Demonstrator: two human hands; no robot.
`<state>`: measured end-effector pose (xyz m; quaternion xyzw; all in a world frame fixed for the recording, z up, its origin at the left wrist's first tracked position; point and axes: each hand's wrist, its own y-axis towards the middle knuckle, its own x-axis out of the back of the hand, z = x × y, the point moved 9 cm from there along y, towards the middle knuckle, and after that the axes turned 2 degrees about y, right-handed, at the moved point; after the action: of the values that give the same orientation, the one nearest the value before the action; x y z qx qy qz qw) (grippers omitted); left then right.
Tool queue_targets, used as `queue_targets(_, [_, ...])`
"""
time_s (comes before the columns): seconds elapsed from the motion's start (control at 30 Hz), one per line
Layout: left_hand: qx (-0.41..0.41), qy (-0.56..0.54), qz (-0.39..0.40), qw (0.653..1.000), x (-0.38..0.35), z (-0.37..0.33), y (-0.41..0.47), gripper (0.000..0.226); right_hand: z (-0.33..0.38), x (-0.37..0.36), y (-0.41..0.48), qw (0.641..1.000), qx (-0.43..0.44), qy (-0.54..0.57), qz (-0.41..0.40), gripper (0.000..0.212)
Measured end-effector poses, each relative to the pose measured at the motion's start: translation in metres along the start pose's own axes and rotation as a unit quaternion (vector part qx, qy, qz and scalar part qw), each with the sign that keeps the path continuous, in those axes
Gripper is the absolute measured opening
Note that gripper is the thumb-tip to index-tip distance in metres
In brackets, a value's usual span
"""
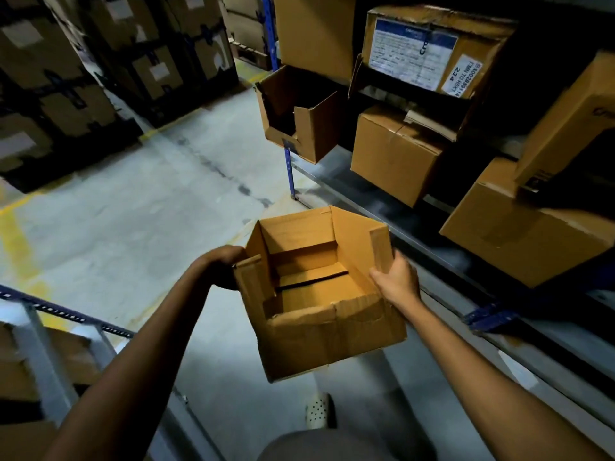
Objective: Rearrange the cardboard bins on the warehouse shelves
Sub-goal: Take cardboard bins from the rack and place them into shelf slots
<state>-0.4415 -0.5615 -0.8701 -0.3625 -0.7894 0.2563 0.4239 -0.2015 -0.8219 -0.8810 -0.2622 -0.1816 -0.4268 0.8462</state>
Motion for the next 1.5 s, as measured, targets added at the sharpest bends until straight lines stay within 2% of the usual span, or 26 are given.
queue_targets(0.03, [0.01,-0.017,0.02,1.0,-0.002,-0.001,-0.002,0.034,0.0,0.008,0.0,0.998,-0.012,-0.016,-0.061,0.039])
queue_targets(0.07, [0.016,-0.089,0.035,0.995,-0.006,0.0,-0.005,0.03,0.002,0.016,0.0,0.993,-0.019,-0.036,-0.115,0.028])
queue_targets(0.13, [0.025,-0.205,0.016,0.978,-0.007,0.001,-0.008,0.041,0.004,0.031,0.001,0.98,-0.029,-0.062,-0.184,0.02])
queue_targets(0.2, [-0.047,-0.185,-0.027,0.981,-0.011,-0.007,-0.007,0.067,0.002,0.037,0.004,0.979,-0.048,-0.043,-0.193,0.021])
queue_targets(0.3, [-0.126,-0.164,-0.101,0.973,-0.027,-0.015,-0.019,0.09,0.005,0.038,0.005,0.979,-0.053,-0.041,-0.191,0.019])
queue_targets(0.37, [-0.145,-0.073,-0.191,0.968,-0.033,-0.016,-0.027,0.08,0.012,0.036,0.006,0.98,-0.046,-0.043,-0.186,0.018])
queue_targets(0.47, [-0.14,0.021,-0.327,0.934,-0.025,-0.014,-0.041,0.048,0.029,0.036,0.011,0.982,-0.023,-0.06,-0.179,0.021])
queue_targets(0.53, [-0.134,0.026,-0.365,0.921,-0.012,-0.016,-0.048,0.037,0.043,0.039,0.013,0.981,-0.004,-0.08,-0.179,0.022])
queue_targets(0.63, [-0.142,0.025,-0.403,0.904,0.015,-0.03,-0.06,0.033,0.072,0.038,0.015,0.981,0.03,-0.094,-0.167,0.023])
queue_targets(0.83, [-0.196,0.021,-0.484,0.852,0.093,-0.085,-0.104,0.032,0.155,0.047,0.016,0.98,0.115,-0.002,-0.162,0.024])
queue_targets(0.97, [-0.249,0.008,-0.547,0.799,0.153,-0.135,-0.167,0.031,0.234,0.078,0.008,0.962,0.178,0.009,-0.207,0.026])
queue_targets(1.17, [-0.346,-0.036,-0.621,0.703,0.234,-0.194,-0.288,0.041,0.363,0.134,-0.024,0.919,0.297,0.107,-0.238,0.025])
queue_targets(1.33, [-0.386,-0.051,-0.678,0.623,0.281,-0.228,-0.375,0.03,0.444,0.188,-0.058,0.87,0.37,0.143,-0.292,0.023])
queue_targets(1.5, [-0.428,-0.066,-0.72,0.543,0.302,-0.255,-0.45,0.029,0.504,0.238,-0.095,0.831,0.432,0.199,-0.29,0.038])
